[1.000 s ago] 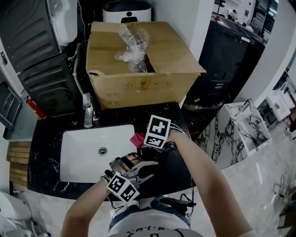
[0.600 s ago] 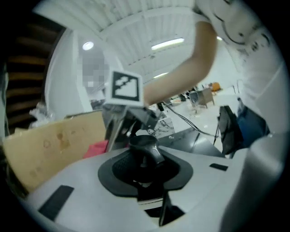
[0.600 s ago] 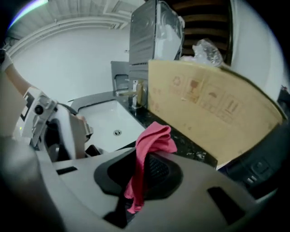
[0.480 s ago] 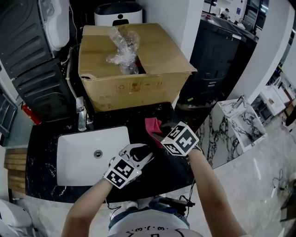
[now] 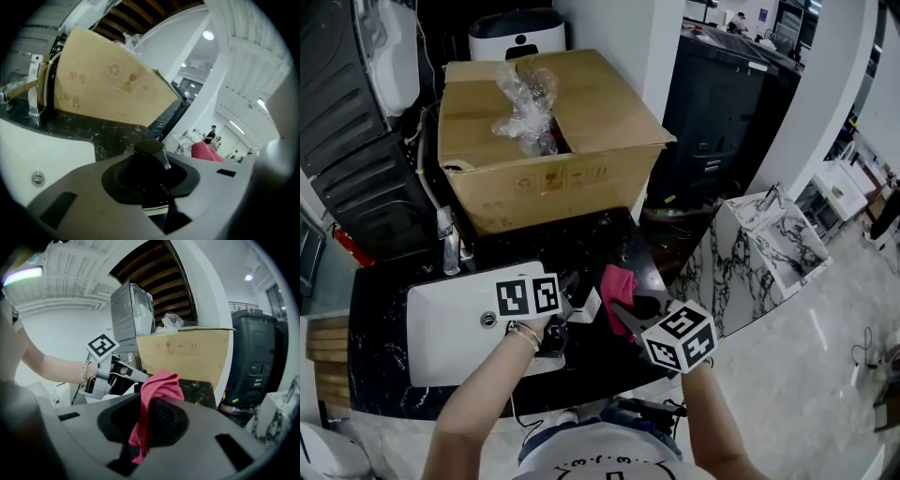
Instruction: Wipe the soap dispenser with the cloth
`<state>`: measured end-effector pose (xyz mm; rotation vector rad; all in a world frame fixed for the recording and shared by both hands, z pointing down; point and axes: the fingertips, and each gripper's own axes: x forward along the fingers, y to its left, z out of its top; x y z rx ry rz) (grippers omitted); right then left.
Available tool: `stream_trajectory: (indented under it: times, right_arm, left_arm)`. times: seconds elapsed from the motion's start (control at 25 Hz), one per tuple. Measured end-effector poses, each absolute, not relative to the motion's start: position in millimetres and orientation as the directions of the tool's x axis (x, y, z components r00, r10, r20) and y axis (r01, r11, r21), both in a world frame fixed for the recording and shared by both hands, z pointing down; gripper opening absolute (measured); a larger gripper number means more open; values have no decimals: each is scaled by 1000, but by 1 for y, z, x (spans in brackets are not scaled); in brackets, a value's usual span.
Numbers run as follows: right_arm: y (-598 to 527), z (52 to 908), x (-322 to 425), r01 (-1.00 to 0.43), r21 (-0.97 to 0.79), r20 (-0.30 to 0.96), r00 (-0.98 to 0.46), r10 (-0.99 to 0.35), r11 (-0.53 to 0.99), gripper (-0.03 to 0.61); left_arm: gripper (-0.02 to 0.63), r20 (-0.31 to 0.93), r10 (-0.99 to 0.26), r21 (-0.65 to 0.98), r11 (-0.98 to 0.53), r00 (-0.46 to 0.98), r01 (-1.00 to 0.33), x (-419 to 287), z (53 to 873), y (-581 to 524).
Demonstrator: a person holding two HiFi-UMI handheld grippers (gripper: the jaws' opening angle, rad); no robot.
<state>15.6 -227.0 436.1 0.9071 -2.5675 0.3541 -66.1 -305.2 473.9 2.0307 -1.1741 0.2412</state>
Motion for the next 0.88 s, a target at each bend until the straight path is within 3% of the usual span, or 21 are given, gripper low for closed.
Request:
stream_trajectory:
  times: [0.2,0.36,0.76,0.88]
  right_arm:
    - [-208,440,-28,-584,-117,336,-785,-521,804,52]
    - [-230,455,-49,-618,-81,357,-750,-556,782,52]
    - [-241,497,4,-779,-108,450,-592,-668,618,52]
    - [-231,488,6,-771,-100,422,-605,-675,629,52]
  left_arm:
    - [101,530,-666,688,-24,525,-725,-85,488,-321]
    - [101,554,-664,744,126,502,-656,-96,498,-325]
    - [103,536,-696,814,274,478,-513,-105,511,-320]
    - [101,531,-703,819,283,473,-500,-104,511,-320]
